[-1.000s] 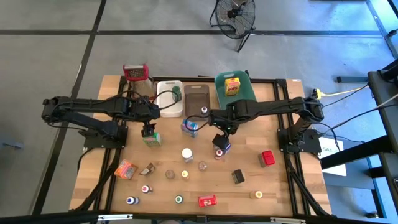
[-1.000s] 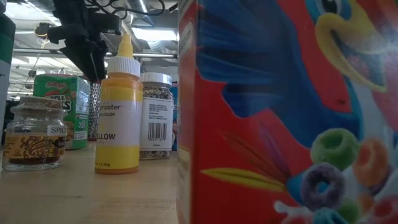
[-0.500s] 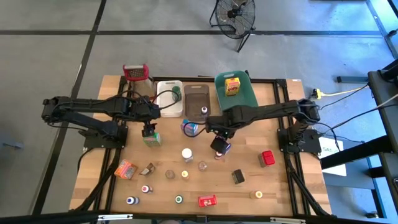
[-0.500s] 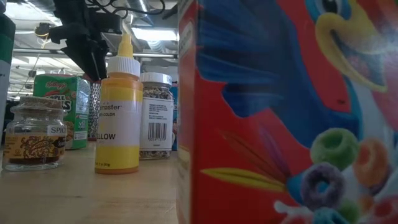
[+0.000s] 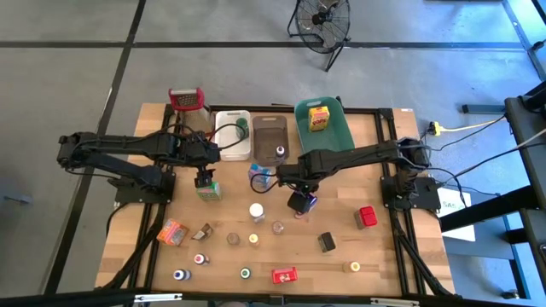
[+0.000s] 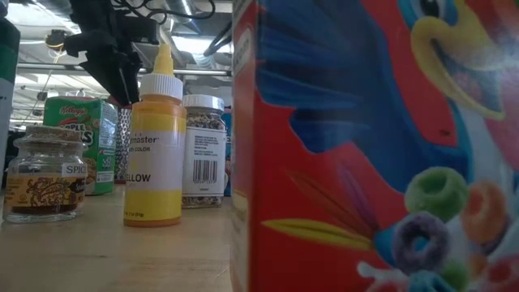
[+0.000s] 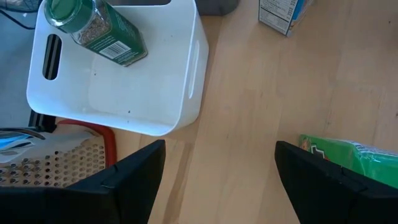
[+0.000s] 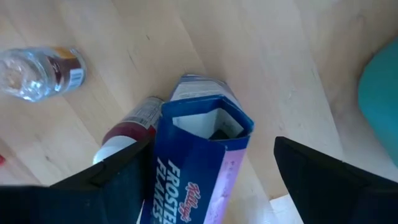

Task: Pick & Place Kitchen Items
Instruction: Put the dark blue cereal box into the right green bin

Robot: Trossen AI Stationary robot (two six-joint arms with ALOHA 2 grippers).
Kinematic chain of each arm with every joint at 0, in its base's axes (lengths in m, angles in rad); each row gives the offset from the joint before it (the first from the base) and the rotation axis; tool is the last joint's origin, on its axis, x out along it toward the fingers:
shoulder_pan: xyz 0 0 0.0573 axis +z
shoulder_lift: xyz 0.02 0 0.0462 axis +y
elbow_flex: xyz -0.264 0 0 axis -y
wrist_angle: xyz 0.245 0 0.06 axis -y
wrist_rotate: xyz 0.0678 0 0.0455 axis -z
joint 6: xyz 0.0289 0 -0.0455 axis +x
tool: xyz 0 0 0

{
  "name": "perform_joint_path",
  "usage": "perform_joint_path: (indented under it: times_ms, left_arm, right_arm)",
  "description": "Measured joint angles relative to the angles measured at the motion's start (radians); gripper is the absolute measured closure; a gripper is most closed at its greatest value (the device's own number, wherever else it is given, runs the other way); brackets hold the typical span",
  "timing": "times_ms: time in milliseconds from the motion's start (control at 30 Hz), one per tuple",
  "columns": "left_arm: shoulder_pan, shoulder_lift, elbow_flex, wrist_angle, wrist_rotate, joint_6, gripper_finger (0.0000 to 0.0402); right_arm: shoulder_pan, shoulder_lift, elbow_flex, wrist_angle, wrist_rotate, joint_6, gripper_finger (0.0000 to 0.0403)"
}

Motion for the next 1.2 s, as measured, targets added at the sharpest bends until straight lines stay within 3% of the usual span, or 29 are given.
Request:
perform_joint_path:
  times_ms: [233,800,1033,1200]
  left_arm:
    - [0.000,0.000,0.000,0.000,0.000,0.000,0.0103]
    - [0.000,0.000,0.000,0.000,0.000,0.000,0.0103]
    - [0.000,0.000,0.000,0.000,0.000,0.000,0.0103]
    - [0.000,0.000,0.000,0.000,0.000,0.000,0.0103]
  right_arm:
    - [0.000,0.002,0.000,0.000,-0.001,-0.041,0.0086]
    - [0.002,0.002,0.000,-0.023,-0.010,-0.097,0.0215]
    - [0.002,0.002,0.000,-0.036,-0.003,-0.123,0.0249]
    - [0.007,0.002,0.063,-0.150,0.036,-0.137,0.0260]
